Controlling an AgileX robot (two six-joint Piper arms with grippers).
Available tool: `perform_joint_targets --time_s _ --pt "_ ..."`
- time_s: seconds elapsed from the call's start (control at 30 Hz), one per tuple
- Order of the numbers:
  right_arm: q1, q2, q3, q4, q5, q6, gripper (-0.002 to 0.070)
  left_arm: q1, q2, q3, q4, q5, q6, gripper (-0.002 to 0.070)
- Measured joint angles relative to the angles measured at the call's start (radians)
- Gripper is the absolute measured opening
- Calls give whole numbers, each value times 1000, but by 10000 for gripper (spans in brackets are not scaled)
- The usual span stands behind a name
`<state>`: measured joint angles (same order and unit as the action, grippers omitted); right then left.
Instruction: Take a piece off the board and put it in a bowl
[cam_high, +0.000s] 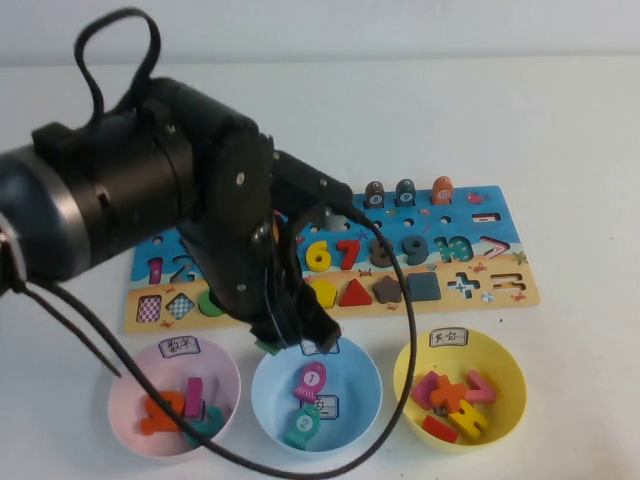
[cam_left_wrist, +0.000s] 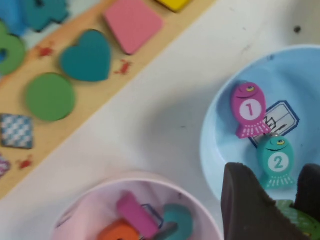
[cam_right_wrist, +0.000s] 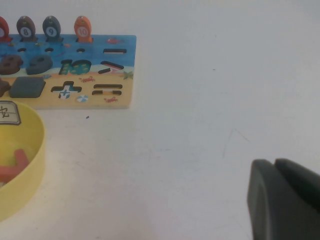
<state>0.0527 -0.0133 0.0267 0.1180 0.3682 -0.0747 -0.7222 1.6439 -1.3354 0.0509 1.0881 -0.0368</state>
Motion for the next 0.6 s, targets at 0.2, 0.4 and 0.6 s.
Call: perform_joint_targets --time_s 0.2,0.4,0.6 --pt "0 0 0 0 0 0 -17 -23 -2 163 -39 -182 37 181" --pt "0 0 0 0 0 0 -17 -23 0 223 -51 -291 95 181" --pt "0 0 0 0 0 0 -17 -23 29 223 -51 -290 268 181"
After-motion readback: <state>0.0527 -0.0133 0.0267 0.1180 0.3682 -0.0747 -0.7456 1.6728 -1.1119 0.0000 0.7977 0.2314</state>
